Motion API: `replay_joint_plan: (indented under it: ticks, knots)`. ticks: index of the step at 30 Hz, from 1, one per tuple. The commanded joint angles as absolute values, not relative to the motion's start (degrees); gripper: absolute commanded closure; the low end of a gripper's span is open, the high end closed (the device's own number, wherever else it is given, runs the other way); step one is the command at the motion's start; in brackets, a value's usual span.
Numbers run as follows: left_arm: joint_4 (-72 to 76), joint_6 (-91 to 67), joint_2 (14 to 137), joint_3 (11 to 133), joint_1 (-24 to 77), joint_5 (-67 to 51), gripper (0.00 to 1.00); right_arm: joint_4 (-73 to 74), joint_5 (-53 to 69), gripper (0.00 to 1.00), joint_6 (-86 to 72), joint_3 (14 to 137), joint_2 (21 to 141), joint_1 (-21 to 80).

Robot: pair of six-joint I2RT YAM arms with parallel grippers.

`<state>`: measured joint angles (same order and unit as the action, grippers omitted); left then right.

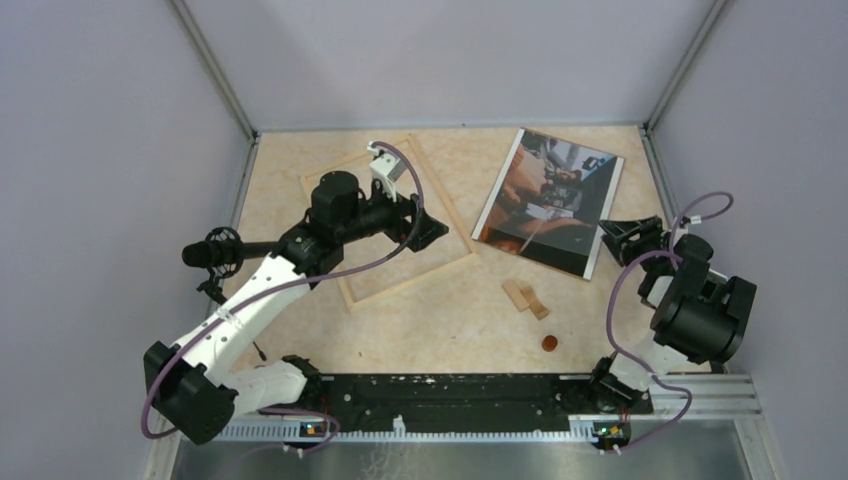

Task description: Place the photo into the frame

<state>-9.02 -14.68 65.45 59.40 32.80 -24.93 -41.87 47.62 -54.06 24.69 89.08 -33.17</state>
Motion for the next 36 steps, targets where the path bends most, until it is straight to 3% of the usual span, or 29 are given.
replay_joint_plan:
  ticks: [1,5,14,16,19,20,23,27,30,36]
  knots:
    - [-5.67,-15.71,66.2,58.89,33.07,-26.62,0.02,-63.76,49.17,0.45,-65.42,22.06,94.11,-32.51]
    - [-5.62,-15.99,66.63,58.81,33.07,-26.77,0.02,-77.02,43.13,0.48,-72.94,19.61,97.99,-29.93]
    - [-5.46,-16.35,67.05,58.8,33.13,-27.15,0.02,-89.05,18.72,0.57,-76.31,17.78,104.51,-18.46]
    - [-5.46,-16.3,67.03,58.67,33.1,-26.82,0.02,-93.05,17.61,0.7,-77.86,18.69,107.59,-16.96]
    - [-5.32,-16.05,67.29,58.37,33.09,-25.86,0.02,-94.52,18.05,1.0,-83.79,16.72,107.46,-16.95]
    - [-5.41,-15.94,67.39,58.48,33.08,-25.59,0.02,-92.91,17.6,1.0,-85.83,15.61,105.67,-16.94]
    - [-6.02,-16.08,67.28,58.77,33.13,-24.53,0.02,-80.46,17.26,1.0,-85.31,13.36,95.12,-17.3]
    - [-6.73,-15.92,67.42,59.04,33.13,-22.56,0.02,-30.87,16.12,1.0,-64.81,23.81,73.97,-16.89]
    - [-7.64,-15.74,67.17,59.31,33.09,-20.28,0.02,-2.43,9.48,1.0,-47.31,35.35,64.5,-16.35]
    - [-9.86,-16.4,66.35,60.07,32.81,-14.0,0.02,20.89,13.77,1.0,-27.71,55.09,59.42,-14.82]
